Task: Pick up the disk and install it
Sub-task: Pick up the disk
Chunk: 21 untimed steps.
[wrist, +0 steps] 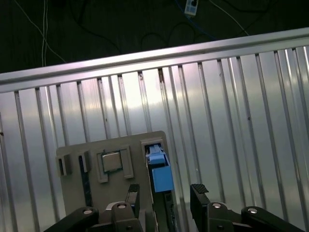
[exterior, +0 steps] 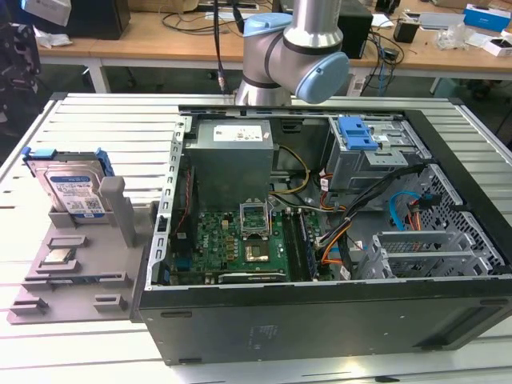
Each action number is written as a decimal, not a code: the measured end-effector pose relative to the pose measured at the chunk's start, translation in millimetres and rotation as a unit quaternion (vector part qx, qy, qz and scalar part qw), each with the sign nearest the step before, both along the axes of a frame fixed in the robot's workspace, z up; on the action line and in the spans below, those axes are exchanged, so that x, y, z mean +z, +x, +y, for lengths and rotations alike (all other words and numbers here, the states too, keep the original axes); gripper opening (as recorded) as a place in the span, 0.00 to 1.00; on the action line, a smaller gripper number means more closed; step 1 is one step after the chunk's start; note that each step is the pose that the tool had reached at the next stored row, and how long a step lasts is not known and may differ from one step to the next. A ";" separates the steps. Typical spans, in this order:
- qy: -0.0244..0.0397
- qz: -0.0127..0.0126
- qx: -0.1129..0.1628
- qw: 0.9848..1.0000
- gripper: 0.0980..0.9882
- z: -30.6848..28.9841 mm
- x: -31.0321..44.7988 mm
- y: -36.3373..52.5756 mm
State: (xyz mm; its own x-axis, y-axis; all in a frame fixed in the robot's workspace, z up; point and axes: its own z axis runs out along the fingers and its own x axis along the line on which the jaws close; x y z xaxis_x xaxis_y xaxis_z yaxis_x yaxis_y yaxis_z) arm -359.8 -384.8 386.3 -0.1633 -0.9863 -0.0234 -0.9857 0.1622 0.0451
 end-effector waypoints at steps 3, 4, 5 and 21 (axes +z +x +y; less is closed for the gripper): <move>0.000 0.000 0.000 1.000 0.50 0.0 -2.9 0.0; 0.000 0.000 0.000 1.000 0.50 0.0 -3.8 0.0; 0.000 0.000 0.000 1.000 0.50 0.0 -4.7 0.0; 0.000 0.000 0.000 1.000 0.50 0.0 -16.9 0.0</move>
State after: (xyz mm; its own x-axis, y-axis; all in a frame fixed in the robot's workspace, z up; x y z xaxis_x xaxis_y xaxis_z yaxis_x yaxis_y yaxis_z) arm -359.8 -384.8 369.4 -0.1633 -0.9863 -0.0234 -0.9857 0.1621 0.0450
